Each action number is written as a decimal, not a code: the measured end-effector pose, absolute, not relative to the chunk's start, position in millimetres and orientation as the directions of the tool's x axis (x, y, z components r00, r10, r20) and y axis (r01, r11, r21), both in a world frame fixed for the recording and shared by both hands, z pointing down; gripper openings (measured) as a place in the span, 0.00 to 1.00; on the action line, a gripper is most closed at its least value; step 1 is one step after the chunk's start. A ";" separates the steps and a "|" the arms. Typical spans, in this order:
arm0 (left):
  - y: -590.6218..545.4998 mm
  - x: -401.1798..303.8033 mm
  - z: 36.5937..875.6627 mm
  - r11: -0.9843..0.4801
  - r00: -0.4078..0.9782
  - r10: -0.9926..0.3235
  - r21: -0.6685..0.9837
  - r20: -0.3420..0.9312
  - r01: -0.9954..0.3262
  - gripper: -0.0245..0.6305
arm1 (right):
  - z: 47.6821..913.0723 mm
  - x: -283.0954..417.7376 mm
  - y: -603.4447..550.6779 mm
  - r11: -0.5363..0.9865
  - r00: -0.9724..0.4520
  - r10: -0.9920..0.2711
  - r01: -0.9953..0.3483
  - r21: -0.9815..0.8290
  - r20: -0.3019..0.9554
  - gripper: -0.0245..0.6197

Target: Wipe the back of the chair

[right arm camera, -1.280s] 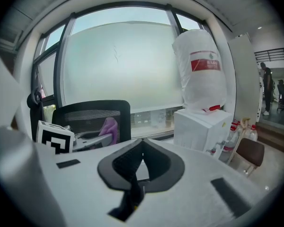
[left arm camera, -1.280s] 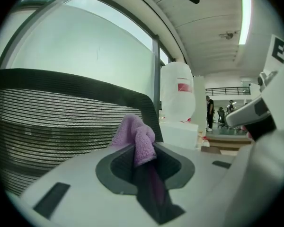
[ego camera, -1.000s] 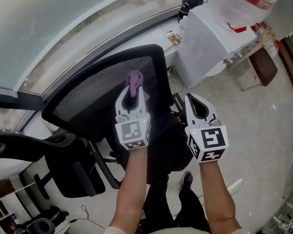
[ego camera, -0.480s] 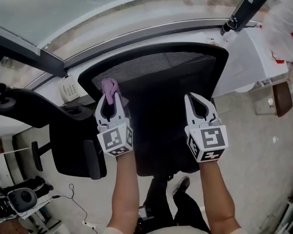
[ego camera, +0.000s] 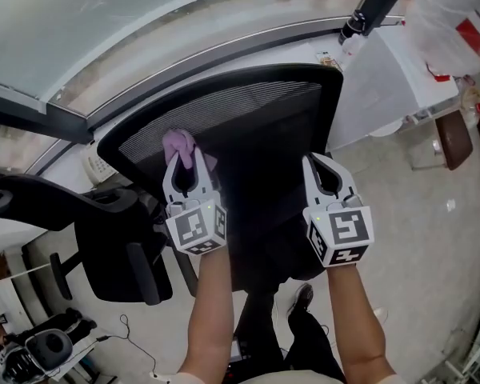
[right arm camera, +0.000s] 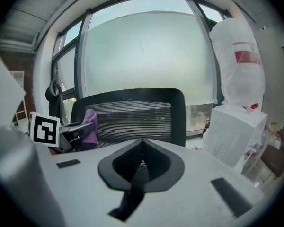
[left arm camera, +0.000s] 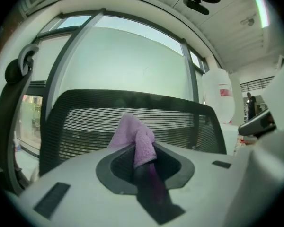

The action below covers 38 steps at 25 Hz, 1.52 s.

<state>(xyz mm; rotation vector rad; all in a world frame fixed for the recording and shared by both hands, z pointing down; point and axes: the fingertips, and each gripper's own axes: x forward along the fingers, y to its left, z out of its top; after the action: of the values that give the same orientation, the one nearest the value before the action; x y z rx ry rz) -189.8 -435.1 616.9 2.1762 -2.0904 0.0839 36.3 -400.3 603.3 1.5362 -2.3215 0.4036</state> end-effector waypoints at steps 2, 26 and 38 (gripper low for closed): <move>-445.9 -143.4 618.5 -0.113 0.121 -0.985 0.069 0.122 -0.991 0.17 | 605.5 66.1 -396.4 0.335 -0.322 -0.844 -0.941 -0.048 0.428 0.03; -418.4 14.1 600.7 -0.460 0.443 -0.871 -0.032 0.212 -0.888 0.17 | 558.8 154.0 -359.0 0.320 -0.303 -0.859 -0.947 -0.030 0.412 0.03; -290.9 -81.6 424.1 -0.376 0.369 -0.927 -0.149 0.075 -0.915 0.17 | 423.8 108.9 -286.1 0.470 -0.439 -0.837 -0.882 0.021 0.326 0.03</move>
<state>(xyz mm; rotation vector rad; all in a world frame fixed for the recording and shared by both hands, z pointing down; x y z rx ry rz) -81.6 -290.9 424.1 2.6654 -1.7973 0.2358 108.9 -286.1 423.8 1.4648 -2.4310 0.2198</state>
